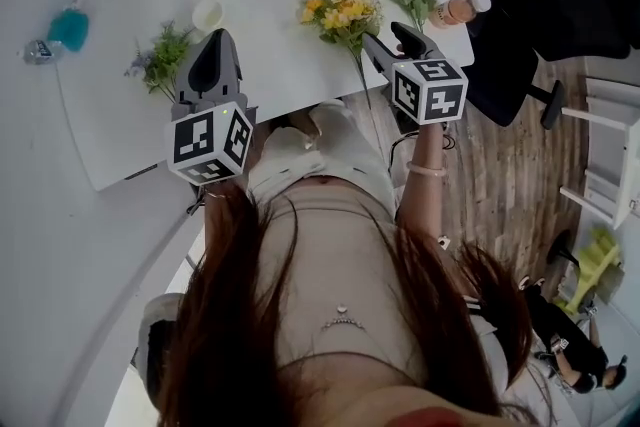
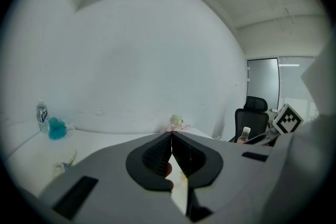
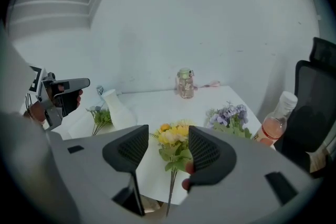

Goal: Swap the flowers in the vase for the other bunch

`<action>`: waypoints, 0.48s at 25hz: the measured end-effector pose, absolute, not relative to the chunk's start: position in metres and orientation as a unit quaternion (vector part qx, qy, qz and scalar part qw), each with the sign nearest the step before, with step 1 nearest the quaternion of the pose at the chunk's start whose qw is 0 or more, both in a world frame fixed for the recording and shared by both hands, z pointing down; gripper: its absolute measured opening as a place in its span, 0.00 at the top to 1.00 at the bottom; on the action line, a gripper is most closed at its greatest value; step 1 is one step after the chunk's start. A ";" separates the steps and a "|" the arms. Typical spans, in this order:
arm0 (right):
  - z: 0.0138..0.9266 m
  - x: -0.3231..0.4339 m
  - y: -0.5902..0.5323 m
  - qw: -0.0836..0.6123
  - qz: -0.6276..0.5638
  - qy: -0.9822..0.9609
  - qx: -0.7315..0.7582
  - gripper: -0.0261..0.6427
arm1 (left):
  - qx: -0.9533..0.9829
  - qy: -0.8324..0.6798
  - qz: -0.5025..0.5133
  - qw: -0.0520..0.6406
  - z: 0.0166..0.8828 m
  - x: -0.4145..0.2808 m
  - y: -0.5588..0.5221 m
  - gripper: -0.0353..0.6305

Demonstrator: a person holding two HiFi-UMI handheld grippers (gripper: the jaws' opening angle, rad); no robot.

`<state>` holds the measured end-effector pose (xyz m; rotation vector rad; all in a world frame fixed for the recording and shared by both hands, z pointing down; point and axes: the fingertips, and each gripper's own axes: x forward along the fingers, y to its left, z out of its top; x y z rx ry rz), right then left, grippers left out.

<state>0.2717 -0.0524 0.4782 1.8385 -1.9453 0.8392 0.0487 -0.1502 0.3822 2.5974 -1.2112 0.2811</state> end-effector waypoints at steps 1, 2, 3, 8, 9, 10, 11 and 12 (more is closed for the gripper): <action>0.483 0.273 -0.054 0.169 0.300 -0.684 0.643 0.60 | 0.892 -0.421 0.099 0.133 0.384 0.049 -0.151 0.94; 0.488 0.275 -0.056 0.170 0.306 -0.685 0.639 0.59 | 0.889 -0.425 0.101 0.135 0.385 0.050 -0.152 0.94; 0.493 0.277 -0.058 0.172 0.311 -0.685 0.636 0.58 | 0.887 -0.430 0.103 0.136 0.386 0.050 -0.153 0.94; 0.531 0.278 -0.070 0.184 0.356 -0.690 0.603 0.53 | 0.872 -0.455 0.118 0.136 0.390 0.053 -0.156 0.94; 0.537 0.278 -0.072 0.186 0.363 -0.690 0.598 0.53 | 0.870 -0.459 0.121 0.136 0.390 0.053 -0.157 0.94; 0.543 0.277 -0.075 0.189 0.369 -0.690 0.593 0.52 | 0.867 -0.464 0.123 0.135 0.391 0.053 -0.157 0.94; 0.549 0.277 -0.077 0.194 0.375 -0.690 0.588 0.51 | 0.864 -0.469 0.126 0.135 0.391 0.052 -0.157 0.94; 0.555 0.277 -0.079 0.200 0.380 -0.688 0.584 0.50 | 0.860 -0.474 0.129 0.135 0.392 0.050 -0.157 0.94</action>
